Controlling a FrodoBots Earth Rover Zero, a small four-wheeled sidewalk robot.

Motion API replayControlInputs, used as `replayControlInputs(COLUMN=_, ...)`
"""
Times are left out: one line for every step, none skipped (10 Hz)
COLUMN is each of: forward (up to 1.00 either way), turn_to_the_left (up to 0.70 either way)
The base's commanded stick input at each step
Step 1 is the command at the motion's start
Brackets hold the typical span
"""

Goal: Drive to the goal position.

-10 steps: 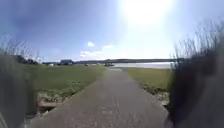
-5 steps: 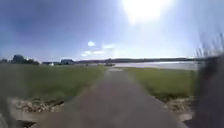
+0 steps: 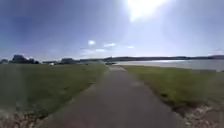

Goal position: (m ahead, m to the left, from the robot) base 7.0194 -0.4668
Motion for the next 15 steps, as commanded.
replayControlInputs(forward=0.85, turn_to_the_left=0.00)
replayControlInputs(forward=0.85, turn_to_the_left=0.00)
replayControlInputs(forward=0.85, turn_to_the_left=0.00)
replayControlInputs(forward=0.85, turn_to_the_left=0.00)
replayControlInputs(forward=0.85, turn_to_the_left=0.00)
replayControlInputs(forward=0.85, turn_to_the_left=0.00)
replayControlInputs(forward=0.85, turn_to_the_left=0.00)
replayControlInputs(forward=0.85, turn_to_the_left=0.00)
replayControlInputs(forward=0.85, turn_to_the_left=0.00)
replayControlInputs(forward=0.85, turn_to_the_left=0.00)
replayControlInputs(forward=0.85, turn_to_the_left=0.00)
replayControlInputs(forward=0.85, turn_to_the_left=0.00)
replayControlInputs(forward=0.85, turn_to_the_left=0.00)
replayControlInputs(forward=0.85, turn_to_the_left=0.00)
replayControlInputs(forward=0.85, turn_to_the_left=0.00)
